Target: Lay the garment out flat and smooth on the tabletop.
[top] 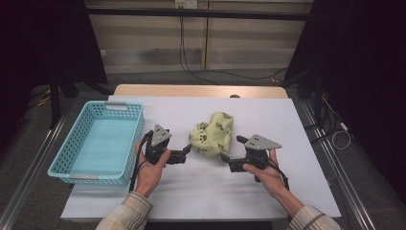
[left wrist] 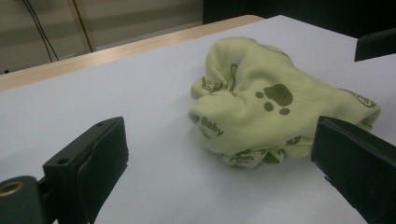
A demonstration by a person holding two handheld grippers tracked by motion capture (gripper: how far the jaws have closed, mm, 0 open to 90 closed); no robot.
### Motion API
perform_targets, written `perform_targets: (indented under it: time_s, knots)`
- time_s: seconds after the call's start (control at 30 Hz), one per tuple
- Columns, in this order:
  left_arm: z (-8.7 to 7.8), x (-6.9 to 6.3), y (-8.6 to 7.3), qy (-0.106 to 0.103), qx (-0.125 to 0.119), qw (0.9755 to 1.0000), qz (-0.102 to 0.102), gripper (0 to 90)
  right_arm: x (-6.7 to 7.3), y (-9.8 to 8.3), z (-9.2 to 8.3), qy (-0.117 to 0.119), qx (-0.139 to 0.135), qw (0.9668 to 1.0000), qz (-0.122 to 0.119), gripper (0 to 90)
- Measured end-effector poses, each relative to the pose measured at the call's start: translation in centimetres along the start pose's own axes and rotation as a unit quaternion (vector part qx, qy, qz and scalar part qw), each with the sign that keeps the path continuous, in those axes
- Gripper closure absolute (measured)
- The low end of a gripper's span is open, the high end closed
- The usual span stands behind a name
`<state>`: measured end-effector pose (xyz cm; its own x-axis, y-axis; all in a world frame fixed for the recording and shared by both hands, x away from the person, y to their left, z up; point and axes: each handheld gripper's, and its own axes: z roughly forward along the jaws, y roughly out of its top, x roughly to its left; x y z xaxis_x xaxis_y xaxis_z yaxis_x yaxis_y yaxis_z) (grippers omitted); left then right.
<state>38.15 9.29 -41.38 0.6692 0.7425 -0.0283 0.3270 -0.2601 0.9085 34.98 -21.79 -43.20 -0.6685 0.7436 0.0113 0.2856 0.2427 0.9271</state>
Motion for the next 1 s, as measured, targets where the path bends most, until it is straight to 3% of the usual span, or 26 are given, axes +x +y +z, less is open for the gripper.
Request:
perform_targets:
  time_s: [0.13, 0.3, 0.53, 0.7, 0.77, 0.8, 0.97, 1.0]
  knots:
    - [0.0, 0.4, -0.1, 0.008, 0.007, 0.9999, -0.001, 4.0, 0.1, 0.3, 0.5, 0.007, 0.004, 0.9999, -0.014, 9.4]
    - [0.0, 0.4, -0.2, 0.015, 0.001, 0.9999, -0.003, 4.0, 0.1, 0.1, 1.7, 0.008, 0.031, 0.9992, -0.024, 15.3]
    - [0.0, 0.4, -0.2, 0.012, 0.002, 0.9999, -0.007, 4.0, 0.2, 1.1, 2.6, 0.024, 0.074, 0.9964, -0.033, 41.4]
    - [0.1, 0.4, -0.2, 0.007, 0.000, 1.0000, -0.006, 4.0, 0.5, 1.0, 2.9, 0.027, 0.091, 0.9945, -0.046, 53.7]
    - [0.2, 0.3, -0.2, 0.007, 0.008, 0.9999, 0.001, 4.0, 0.6, 0.9, 2.8, 0.026, 0.094, 0.9940, -0.048, 63.3]
    - [0.3, 0.2, -0.2, 0.009, 0.007, 0.9999, -0.002, 4.1, 0.4, 0.9, 2.7, 0.028, 0.096, 0.9938, -0.049, 72.6]
    - [0.6, 0.0, -0.1, 0.011, 0.002, 0.9999, 0.001, 5.6, 0.1, 1.0, 2.1, 0.025, 0.088, 0.9947, -0.045, 76.6]
    - [0.8, -0.1, -0.1, 0.012, -0.003, 0.9999, -0.009, 6.9, -0.2, 1.3, 1.6, 0.030, 0.076, 0.9963, -0.029, 77.1]
